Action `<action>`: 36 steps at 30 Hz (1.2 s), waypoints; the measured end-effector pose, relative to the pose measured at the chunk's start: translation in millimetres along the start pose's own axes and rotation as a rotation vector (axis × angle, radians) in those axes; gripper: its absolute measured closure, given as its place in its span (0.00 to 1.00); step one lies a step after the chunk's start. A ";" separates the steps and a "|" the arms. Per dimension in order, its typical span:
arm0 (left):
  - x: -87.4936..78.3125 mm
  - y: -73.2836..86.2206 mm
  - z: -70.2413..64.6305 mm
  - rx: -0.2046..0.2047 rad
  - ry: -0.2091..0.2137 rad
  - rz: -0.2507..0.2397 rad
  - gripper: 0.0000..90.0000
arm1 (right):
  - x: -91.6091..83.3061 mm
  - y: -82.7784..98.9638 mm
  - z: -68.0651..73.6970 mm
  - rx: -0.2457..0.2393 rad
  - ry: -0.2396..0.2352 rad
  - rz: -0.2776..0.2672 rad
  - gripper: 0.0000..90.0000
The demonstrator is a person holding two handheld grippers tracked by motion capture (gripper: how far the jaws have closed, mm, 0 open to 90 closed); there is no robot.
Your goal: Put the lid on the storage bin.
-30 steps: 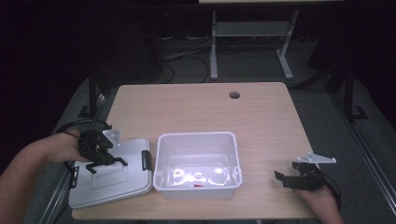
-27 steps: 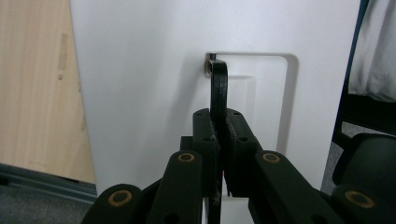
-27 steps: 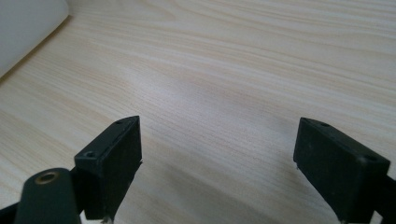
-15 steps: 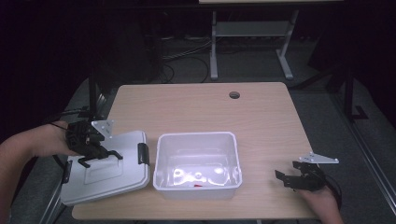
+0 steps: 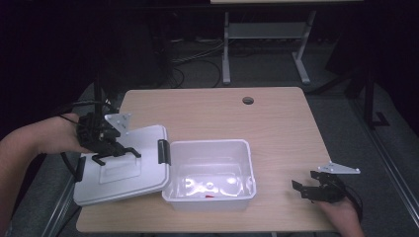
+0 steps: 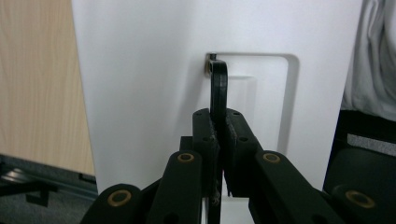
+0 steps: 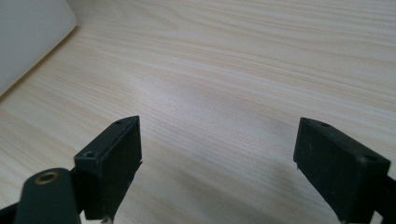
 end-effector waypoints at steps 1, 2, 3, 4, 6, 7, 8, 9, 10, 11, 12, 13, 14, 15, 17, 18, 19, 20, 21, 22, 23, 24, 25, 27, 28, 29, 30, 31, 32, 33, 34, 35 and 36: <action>0.1 -5.5 -0.2 0.001 0.000 -0.002 0.94 | 0.4 -0.4 0.0 -0.002 -0.001 -0.002 0.16; 0.1 -12.4 0.0 0.001 0.003 0.002 0.94 | 0.9 -0.5 0.1 -0.004 0.000 0.001 0.16; 0.4 -17.1 -0.2 -0.004 0.002 -0.004 0.94 | 1.7 -0.4 0.2 -0.009 0.001 0.005 0.16; 0.9 -24.4 -0.6 -0.004 0.003 -0.003 0.94 | 2.0 -0.3 0.5 -0.013 0.000 0.007 0.16; 0.7 -34.4 -0.5 0.011 0.002 -0.002 0.94 | 2.3 0.5 1.1 -0.020 -0.003 0.011 0.16; 1.1 -39.8 -1.2 0.008 0.005 -0.002 0.94 | 2.2 0.9 1.5 -0.022 -0.006 0.013 0.16; 1.4 -45.3 -1.4 0.006 0.006 -0.001 0.94 | 2.0 1.2 1.6 -0.023 -0.007 0.014 0.16; 1.7 -50.4 -1.6 0.007 0.008 0.003 0.94 | 1.8 1.2 1.6 -0.022 -0.007 0.013 0.16; 2.0 -56.9 -2.7 0.011 0.009 0.006 0.94 | 1.6 1.1 1.6 -0.023 -0.010 0.011 0.16; 2.2 -60.8 -3.3 0.015 0.008 0.004 0.94 | 1.3 0.9 2.0 -0.021 -0.011 0.011 0.16; 2.4 -65.5 -3.9 0.024 0.010 0.008 0.94 | 1.3 0.6 2.0 -0.025 -0.012 0.010 0.16; 2.6 -70.1 -4.4 0.032 0.010 0.009 0.94 | 1.3 0.3 2.3 -0.026 -0.015 0.010 0.16; 2.7 -75.7 -4.6 0.041 0.010 0.017 0.94 | 1.5 0.0 2.6 -0.028 -0.017 0.009 0.16; 3.6 -79.2 -5.3 0.041 0.011 0.016 0.94 | 1.6 -0.3 2.8 -0.029 -0.017 0.008 0.16; 6.1 -89.1 -5.5 0.043 0.013 0.027 0.94 | 1.7 -0.4 2.9 -0.030 -0.020 0.010 0.16; 7.6 -93.6 -5.5 0.045 0.015 0.027 0.94 | 1.8 -0.2 2.9 -0.031 -0.019 0.011 0.16; 8.6 -96.9 -6.0 0.041 0.016 0.026 0.94 | 1.7 -0.1 3.1 -0.033 -0.019 0.012 0.16; 9.9 -102.0 -6.1 0.051 0.016 0.026 0.94 | 1.7 0.0 3.3 -0.034 -0.020 0.013 0.16; 10.8 -105.0 -6.9 0.043 0.019 0.021 0.94 | 1.9 0.2 3.3 -0.036 -0.018 0.013 0.16; 12.1 -110.0 -7.2 0.046 0.017 0.018 0.94 | 1.9 0.1 3.4 -0.037 -0.017 0.012 0.16; 13.0 -112.6 -8.2 0.046 0.023 0.022 0.94 | 1.8 0.0 3.5 -0.038 -0.017 0.010 0.16; 14.6 -116.4 -9.7 0.050 0.020 0.020 0.94 | 1.9 0.0 3.6 -0.039 -0.016 0.009 0.16; 15.5 -120.0 -10.8 0.059 0.018 0.023 0.94 | 2.3 -0.1 3.7 -0.040 -0.015 0.009 0.16; 16.6 -127.0 -14.1 0.061 0.030 0.029 0.94 | 2.9 0.0 3.1 -0.041 -0.011 0.009 0.16; 16.8 -130.7 -15.0 0.069 0.030 0.030 0.94 | 3.1 0.1 3.1 -0.040 -0.011 0.010 0.16; 16.7 -133.9 -16.0 0.075 0.032 0.034 0.94 | 3.2 0.2 3.2 -0.040 -0.011 0.011 0.16; 17.0 -137.5 -17.1 0.078 0.028 0.032 0.94 | 3.2 0.2 3.3 -0.040 -0.011 0.011 0.16; 16.6 -141.0 -17.5 0.087 0.026 0.037 0.94 | 3.2 0.2 3.4 -0.041 -0.011 0.011 0.16; 17.0 -143.9 -18.6 0.087 0.030 0.042 0.94 | 3.3 0.3 3.6 -0.042 -0.011 0.012 0.16; 17.4 -147.2 -19.6 0.093 0.026 0.045 0.94 | 3.4 0.5 3.7 -0.042 -0.012 0.013 0.16; 17.7 -150.4 -20.4 0.093 0.024 0.047 0.94 | 3.4 0.6 4.0 -0.039 -0.014 0.015 0.16; 18.7 -153.4 -22.1 0.093 0.028 0.048 0.94 | 3.5 0.7 4.0 -0.040 -0.014 0.015 0.16; 18.9 -156.2 -22.7 0.104 0.025 0.058 0.94 | 3.3 0.7 4.0 -0.039 -0.015 0.015 0.16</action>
Point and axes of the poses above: each handheld gripper's, and its own axes: x roughly forward along the jaws, y roughly out of its underside, z roughly to its left, the point moved 6 cm from there along x, roughly forward along the jaws, and after that the axes turned 6 degrees about y, right-handed, at the moved point
